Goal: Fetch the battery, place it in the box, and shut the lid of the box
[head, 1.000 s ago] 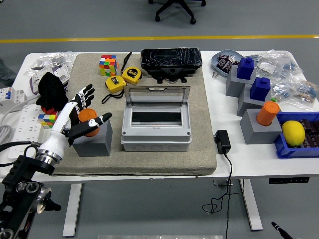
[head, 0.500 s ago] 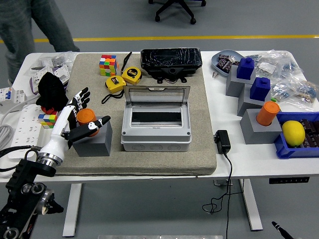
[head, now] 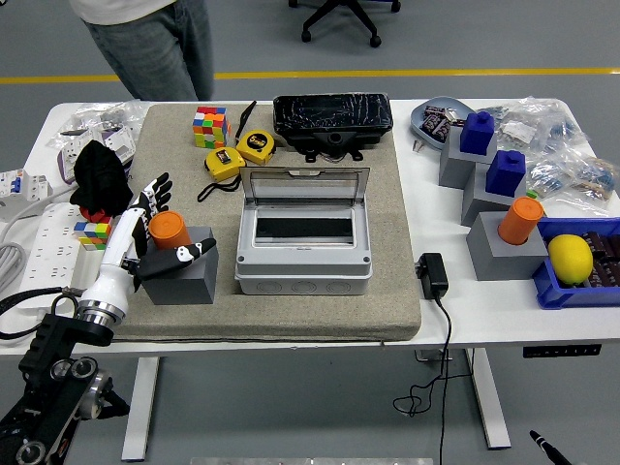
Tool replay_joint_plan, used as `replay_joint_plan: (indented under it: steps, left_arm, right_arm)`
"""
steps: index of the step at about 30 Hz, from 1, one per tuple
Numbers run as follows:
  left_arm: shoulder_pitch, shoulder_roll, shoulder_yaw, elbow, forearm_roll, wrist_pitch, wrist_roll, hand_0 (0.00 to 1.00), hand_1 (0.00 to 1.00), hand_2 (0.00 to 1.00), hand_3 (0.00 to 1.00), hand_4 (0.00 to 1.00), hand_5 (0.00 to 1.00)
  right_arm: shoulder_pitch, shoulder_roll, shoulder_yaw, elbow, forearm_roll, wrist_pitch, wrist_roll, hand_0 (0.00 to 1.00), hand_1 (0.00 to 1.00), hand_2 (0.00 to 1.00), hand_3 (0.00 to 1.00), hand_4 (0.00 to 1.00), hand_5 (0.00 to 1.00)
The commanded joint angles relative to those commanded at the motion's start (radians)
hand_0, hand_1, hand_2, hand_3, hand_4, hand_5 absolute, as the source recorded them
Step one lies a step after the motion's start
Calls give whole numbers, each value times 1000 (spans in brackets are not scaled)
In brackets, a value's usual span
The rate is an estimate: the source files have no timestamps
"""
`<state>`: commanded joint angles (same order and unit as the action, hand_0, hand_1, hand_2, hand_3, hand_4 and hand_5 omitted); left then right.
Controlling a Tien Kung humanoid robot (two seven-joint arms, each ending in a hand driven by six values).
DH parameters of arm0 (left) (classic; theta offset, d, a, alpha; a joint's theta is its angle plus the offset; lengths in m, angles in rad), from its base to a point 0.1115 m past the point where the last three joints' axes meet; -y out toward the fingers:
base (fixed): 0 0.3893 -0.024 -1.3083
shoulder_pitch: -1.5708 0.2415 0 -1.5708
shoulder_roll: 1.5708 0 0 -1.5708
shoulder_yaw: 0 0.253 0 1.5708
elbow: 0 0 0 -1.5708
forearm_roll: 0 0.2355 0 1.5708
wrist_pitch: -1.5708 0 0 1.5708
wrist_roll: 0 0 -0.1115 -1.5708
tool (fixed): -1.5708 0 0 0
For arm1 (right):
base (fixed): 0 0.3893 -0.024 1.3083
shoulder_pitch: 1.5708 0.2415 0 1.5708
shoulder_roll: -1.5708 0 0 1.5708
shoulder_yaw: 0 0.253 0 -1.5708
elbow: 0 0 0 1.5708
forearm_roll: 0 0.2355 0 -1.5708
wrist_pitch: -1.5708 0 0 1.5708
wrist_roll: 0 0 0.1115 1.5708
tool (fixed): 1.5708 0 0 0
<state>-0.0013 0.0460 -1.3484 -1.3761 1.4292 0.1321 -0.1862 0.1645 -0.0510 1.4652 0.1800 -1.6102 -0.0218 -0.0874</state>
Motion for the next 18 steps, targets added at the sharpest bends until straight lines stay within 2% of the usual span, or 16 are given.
replay_joint_plan:
  steps: [2, 3, 8, 9, 14, 15, 18]
  left_arm:
    - [-9, 1, 15, 14, -13, 19, -9, 889, 998, 998, 998, 998, 2]
    - [-11, 1, 20, 17, -19, 25, -12, 830, 979, 998, 998, 998, 2]
    - [-23, -2, 45, 29, -30, 55, -29, 830, 979, 998, 998, 998, 2]
    - [-25, -2, 50, 32, -27, 63, -31, 757, 914, 939, 998, 998, 2]
    - [-29, -4, 66, 43, -19, 88, -38, 757, 914, 939, 998, 998, 2]
    - [-30, -6, 69, 47, -22, 94, -40, 683, 860, 882, 966, 998, 2]
    - [-33, -6, 83, 53, -18, 117, -41, 683, 860, 882, 966, 998, 2]
  right_arm:
    - [1, 0, 2, 0, -1, 0, 0, 787, 709, 714, 764, 998, 998]
    - [1, 0, 2, 0, -1, 0, 0, 787, 709, 714, 764, 998, 998]
    - [2, 0, 5, 0, -2, -2, 2, 787, 709, 714, 764, 998, 998]
    - [2, 0, 7, 0, -2, -5, 4, 785, 709, 713, 762, 998, 998]
    - [0, 0, 16, 0, -8, -7, 5, 785, 709, 713, 762, 998, 998]
    - [0, 0, 18, 0, -8, -7, 5, 784, 709, 712, 762, 998, 998]
    - [0, 0, 19, 0, -7, -7, 6, 784, 709, 712, 762, 998, 998]
